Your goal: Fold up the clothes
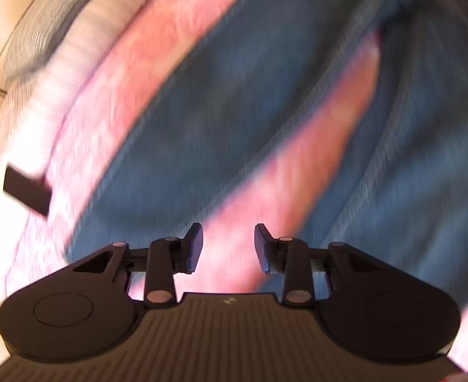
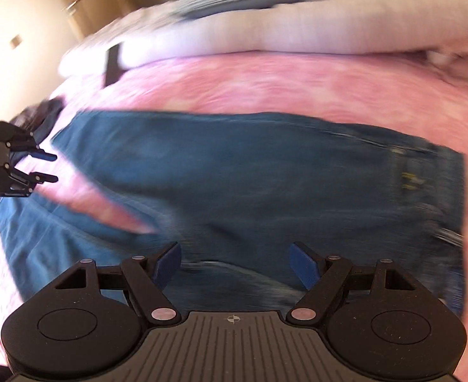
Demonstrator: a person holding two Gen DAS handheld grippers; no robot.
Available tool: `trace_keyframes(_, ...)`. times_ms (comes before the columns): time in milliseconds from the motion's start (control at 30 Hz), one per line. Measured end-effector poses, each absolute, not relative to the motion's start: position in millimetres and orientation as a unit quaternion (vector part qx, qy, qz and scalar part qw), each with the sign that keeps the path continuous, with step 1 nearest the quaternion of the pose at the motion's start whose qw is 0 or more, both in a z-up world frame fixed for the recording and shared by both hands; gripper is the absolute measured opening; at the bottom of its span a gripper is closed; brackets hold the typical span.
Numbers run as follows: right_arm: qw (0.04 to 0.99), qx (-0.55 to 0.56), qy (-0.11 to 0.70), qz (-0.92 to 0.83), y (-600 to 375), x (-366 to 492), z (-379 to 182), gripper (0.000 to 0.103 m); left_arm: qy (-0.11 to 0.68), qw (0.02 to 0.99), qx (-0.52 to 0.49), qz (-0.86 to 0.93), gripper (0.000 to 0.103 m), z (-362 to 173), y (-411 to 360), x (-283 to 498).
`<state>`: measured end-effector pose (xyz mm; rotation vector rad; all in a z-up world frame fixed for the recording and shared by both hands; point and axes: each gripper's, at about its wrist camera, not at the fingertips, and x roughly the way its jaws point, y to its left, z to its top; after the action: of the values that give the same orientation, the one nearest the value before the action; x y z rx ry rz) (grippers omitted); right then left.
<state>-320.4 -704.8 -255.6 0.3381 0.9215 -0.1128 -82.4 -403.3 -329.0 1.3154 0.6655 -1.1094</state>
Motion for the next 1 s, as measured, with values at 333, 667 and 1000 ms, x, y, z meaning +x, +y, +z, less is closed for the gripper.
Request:
trace_keyframes(333, 0.845, 0.169, 0.496, -0.107, -588.4, -274.8, -278.8, 0.078, 0.302, 0.596, 0.532, -0.519, 0.033, -339.1, -271.8, -48.3)
trace_keyframes(667, 0.814, 0.085, 0.573, -0.044, -451.1, -266.8, -289.2, 0.078, 0.2, 0.531, 0.639, -0.52, 0.048, -353.9, -129.8, -61.9)
trace_keyframes(1000, 0.78, -0.146, 0.603, 0.08, -379.2, -269.2, -329.6, 0.078, 0.187, 0.534, 0.658, -0.497, 0.01, -377.5, -128.2, -40.0)
